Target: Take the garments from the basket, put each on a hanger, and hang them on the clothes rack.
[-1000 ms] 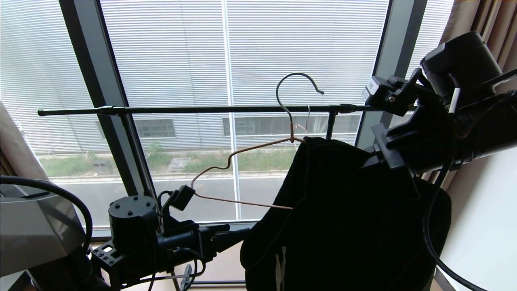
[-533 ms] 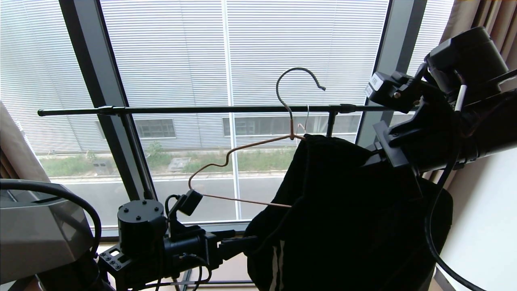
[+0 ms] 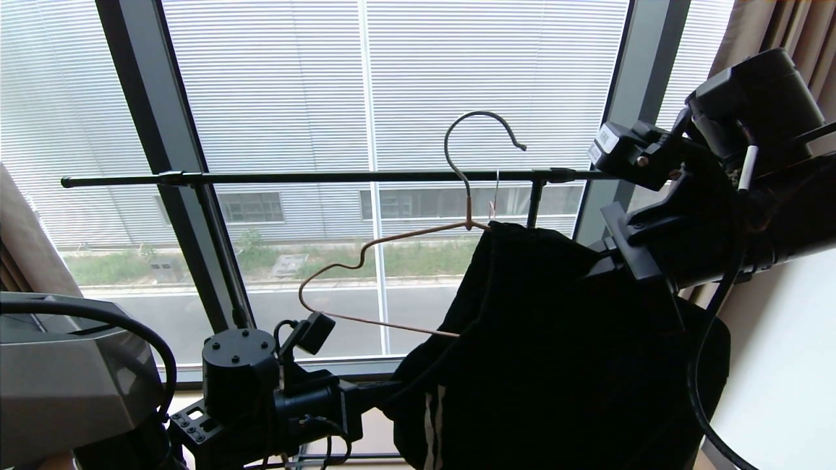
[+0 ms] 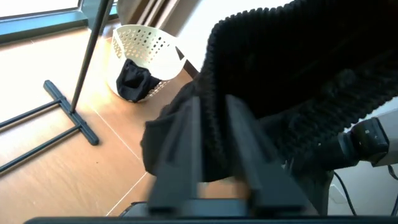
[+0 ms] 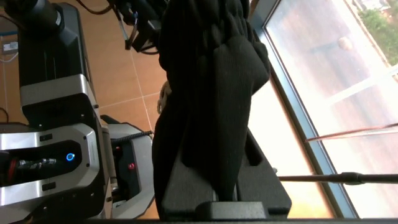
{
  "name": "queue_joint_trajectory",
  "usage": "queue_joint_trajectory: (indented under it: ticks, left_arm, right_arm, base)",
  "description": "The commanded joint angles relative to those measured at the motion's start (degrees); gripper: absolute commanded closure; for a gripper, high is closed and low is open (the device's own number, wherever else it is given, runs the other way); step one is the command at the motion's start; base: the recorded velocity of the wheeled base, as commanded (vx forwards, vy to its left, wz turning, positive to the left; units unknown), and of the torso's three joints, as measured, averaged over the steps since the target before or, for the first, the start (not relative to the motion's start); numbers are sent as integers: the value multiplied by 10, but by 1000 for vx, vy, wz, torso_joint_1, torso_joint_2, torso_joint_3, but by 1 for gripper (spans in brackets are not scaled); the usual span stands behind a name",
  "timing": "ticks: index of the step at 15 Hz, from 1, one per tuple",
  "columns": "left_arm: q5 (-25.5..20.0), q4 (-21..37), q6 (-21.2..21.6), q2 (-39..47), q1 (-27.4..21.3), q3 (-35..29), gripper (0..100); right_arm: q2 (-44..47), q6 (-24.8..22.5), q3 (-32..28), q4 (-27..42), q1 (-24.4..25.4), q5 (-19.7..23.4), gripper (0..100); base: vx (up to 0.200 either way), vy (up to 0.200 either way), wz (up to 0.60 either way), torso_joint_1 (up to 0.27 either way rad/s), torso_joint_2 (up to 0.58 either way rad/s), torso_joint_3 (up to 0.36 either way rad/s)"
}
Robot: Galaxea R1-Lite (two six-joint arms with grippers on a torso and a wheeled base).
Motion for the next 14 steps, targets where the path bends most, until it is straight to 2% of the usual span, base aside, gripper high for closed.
queue_joint_trajectory:
  ticks: [1,3,5,6,7,9,10,14]
  left_arm:
    - [7,0,1,-15,13,11,100]
    - [9,-5,7,-20,26,18,100]
    - [10,-33,10,-21,43,35,100]
    - [10,-33,10,-21,46,35,100]
    - [10,-33,10,-20,56,30,100]
    - [10,-31,10,-18,70,13,100]
    - [10,-31,10,-18,70,13,100]
    - [10,-29,10,-6,99,-18,100]
  right_arm:
    - [-18,-1,21,0,-26,0,100]
    - [-31,-1,38,0,-47,1,100]
    - [-63,-3,88,-7,-79,18,100]
    - [-69,-3,99,-12,-84,21,100]
    - [-87,-4,138,-37,-89,25,100]
    - [-108,-4,185,-65,-89,24,100]
    - [-108,-4,185,-65,-89,24,100]
    - [-131,-5,251,-69,-89,15,100]
  base:
    - [0,0,0,0,0,0]
    - [0,0,0,0,0,0]
    - [0,0,0,0,0,0]
    - [0,0,0,0,0,0]
    - [0,0,0,0,0,0]
    - [0,0,0,0,0,0]
    - [0,0,0,0,0,0]
    - [0,0,0,0,0,0]
